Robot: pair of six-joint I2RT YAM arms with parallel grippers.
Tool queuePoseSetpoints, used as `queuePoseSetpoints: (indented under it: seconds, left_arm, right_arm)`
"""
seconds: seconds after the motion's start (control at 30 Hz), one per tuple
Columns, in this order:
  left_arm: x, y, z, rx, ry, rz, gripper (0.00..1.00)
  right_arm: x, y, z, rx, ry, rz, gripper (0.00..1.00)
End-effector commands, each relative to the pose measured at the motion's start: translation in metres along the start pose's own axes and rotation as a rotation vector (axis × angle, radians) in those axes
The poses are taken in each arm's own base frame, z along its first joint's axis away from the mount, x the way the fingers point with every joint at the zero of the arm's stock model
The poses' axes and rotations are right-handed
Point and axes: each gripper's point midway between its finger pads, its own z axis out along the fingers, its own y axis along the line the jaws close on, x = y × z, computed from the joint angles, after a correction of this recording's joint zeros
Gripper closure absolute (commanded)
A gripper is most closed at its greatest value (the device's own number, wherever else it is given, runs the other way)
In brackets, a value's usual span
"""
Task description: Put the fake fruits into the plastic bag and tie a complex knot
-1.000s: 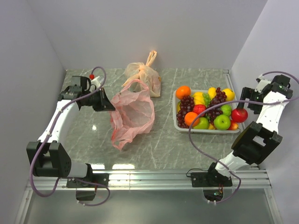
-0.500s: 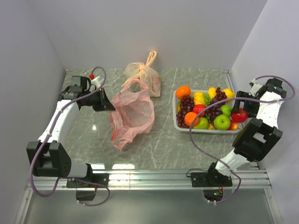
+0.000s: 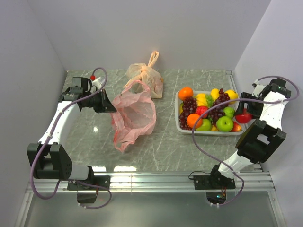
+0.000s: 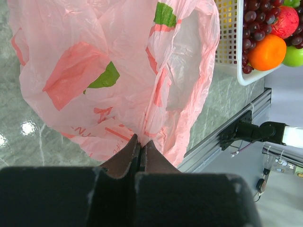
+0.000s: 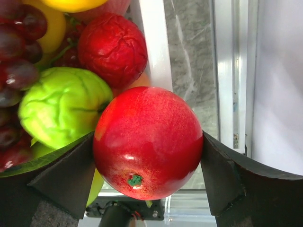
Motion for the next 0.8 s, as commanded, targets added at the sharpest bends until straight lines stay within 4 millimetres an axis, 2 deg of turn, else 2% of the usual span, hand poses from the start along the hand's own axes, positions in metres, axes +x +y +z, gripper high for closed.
queuePoseSetpoints:
  seconds: [0.0,0.1,0.17,0.2,0.27,0.33,0.37,0.43,0.47,0.5,0.57,0.6,0.67,0.7,0.73,0.77]
  left_arm:
    - [-0.004,0.0,-0.002,0.012,-0.012,0.027,1.0]
    - [-0.005,-0.001,-0.003,0.016,-0.015,0.025,1.0]
    - [-0.005,0.0,-0.003,0.018,-0.016,0.022,1.0]
    - [-0.005,-0.001,-0.003,0.022,-0.015,0.022,1.0]
    - [-0.006,-0.001,-0.003,0.026,-0.014,0.023,1.0]
    - [-0.006,-0.001,-0.003,0.026,-0.012,0.024,1.0]
    - [-0.005,-0.001,-0.004,0.026,-0.009,0.023,1.0]
    - [-0.005,0.0,-0.004,0.028,-0.006,0.021,1.0]
    - [-0.003,0.001,-0.004,0.03,-0.002,0.018,1.0]
    - [-0.003,0.001,-0.005,0.036,0.0,0.009,1.0]
    - [0.001,-0.004,-0.003,0.077,0.019,-0.005,1.0]
    - [-0.002,0.001,-0.007,0.08,0.013,-0.031,1.0]
    - [-0.003,0.001,-0.009,0.112,0.012,-0.054,1.0]
    - [-0.003,0.001,-0.01,0.121,0.013,-0.063,1.0]
    - [-0.004,0.003,-0.01,0.13,0.012,-0.073,1.0]
    - [-0.004,0.002,-0.01,0.138,0.016,-0.081,1.0]
  right_arm:
    - [-0.026,0.011,-0.049,0.023,-0.124,-0.052,0.37]
    - [-0.035,0.024,-0.07,0.001,-0.165,-0.07,0.38]
    - [-0.04,0.04,-0.078,-0.024,-0.182,-0.096,0.38]
    - [-0.044,0.054,-0.087,-0.055,-0.219,-0.119,0.39]
    - [-0.05,0.093,-0.094,-0.132,-0.252,-0.17,0.39]
    - [-0.059,0.133,-0.11,-0.208,-0.326,-0.242,0.39]
    - [-0.058,0.176,-0.118,-0.283,-0.348,-0.31,0.39]
    - [-0.067,0.225,-0.128,-0.371,-0.415,-0.397,0.39]
    - [-0.061,0.268,-0.134,-0.457,-0.418,-0.457,0.39]
    - [-0.057,0.296,-0.137,-0.515,-0.424,-0.509,0.39]
    - [-0.06,0.341,-0.137,-0.594,-0.438,-0.571,0.39]
    - [-0.041,0.379,-0.139,-0.663,-0.413,-0.65,0.39]
    - [-0.032,0.415,-0.134,-0.7,-0.412,-0.712,0.38]
    - [-0.026,0.432,-0.12,-0.709,-0.381,-0.736,0.38]
    - [-0.007,0.459,-0.12,-0.75,-0.366,-0.799,0.38]
    - [-0.002,0.47,-0.112,-0.739,-0.362,-0.825,0.38]
